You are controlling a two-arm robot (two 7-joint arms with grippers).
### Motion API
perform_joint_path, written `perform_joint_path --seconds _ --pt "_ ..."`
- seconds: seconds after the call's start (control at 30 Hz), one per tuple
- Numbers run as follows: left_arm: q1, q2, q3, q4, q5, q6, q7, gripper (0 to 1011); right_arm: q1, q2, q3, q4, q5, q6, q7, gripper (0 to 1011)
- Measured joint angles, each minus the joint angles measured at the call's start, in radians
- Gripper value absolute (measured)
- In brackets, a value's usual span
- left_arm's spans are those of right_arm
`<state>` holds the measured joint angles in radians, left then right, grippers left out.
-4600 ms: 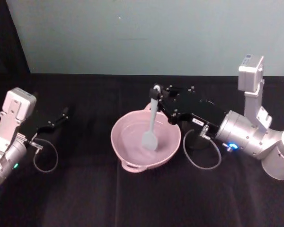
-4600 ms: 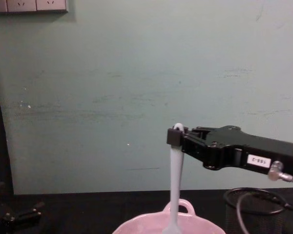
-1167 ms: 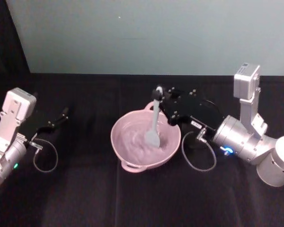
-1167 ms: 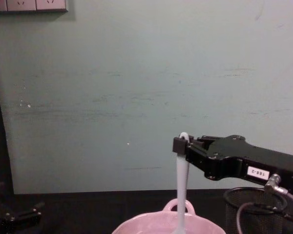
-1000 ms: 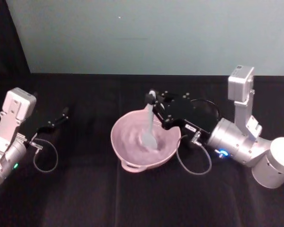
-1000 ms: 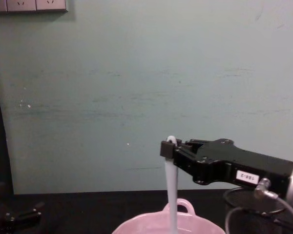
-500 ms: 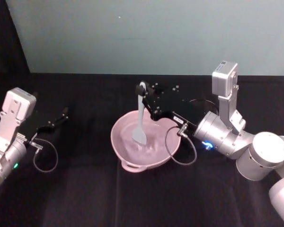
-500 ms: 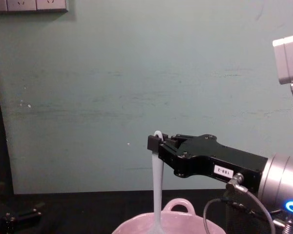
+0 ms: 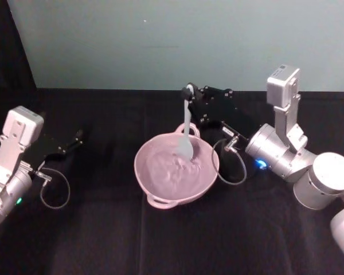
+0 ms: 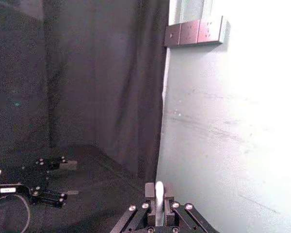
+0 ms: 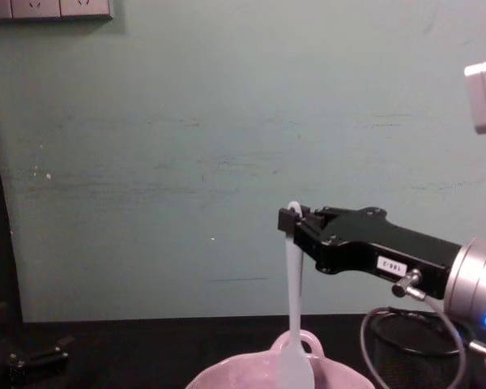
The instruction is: Use the one hand to pick up the spoon and stir the clear water in the bowl.
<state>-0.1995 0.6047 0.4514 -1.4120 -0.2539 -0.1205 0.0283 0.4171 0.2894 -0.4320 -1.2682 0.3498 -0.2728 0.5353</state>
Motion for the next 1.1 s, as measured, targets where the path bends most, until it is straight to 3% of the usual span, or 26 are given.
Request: perform_joint_path --seconds 0.3,0.5,0.87,0.9,0.93,1.1 --pt "0.000 0.000 0.000 0.000 0.000 0.000 0.000 1011 -0.022 0.025 0.028 -0.071 0.038 0.047 0.015 108" --pt "0.000 0.000 0.000 0.000 0.000 0.000 0.000 1011 -0.042 0.048 0.045 -0.139 0.083 0.112 0.016 108" --pt "0.000 0.000 0.000 0.000 0.000 0.000 0.000 1011 -0.041 0.106 0.098 -0.245 0.243 0.334 0.013 108" --pt "0.000 0.000 0.000 0.000 0.000 0.000 0.000 1011 -0.036 0.120 0.116 -0.258 0.284 0.377 0.009 108" --pt "0.000 0.000 0.000 0.000 0.000 0.000 0.000 1011 -0.036 0.120 0.116 -0.258 0.284 0.377 0.009 108" --pt "0.000 0.000 0.000 0.000 0.000 0.000 0.000 1011 -0.036 0.149 0.166 -0.287 0.368 0.439 0.001 108"
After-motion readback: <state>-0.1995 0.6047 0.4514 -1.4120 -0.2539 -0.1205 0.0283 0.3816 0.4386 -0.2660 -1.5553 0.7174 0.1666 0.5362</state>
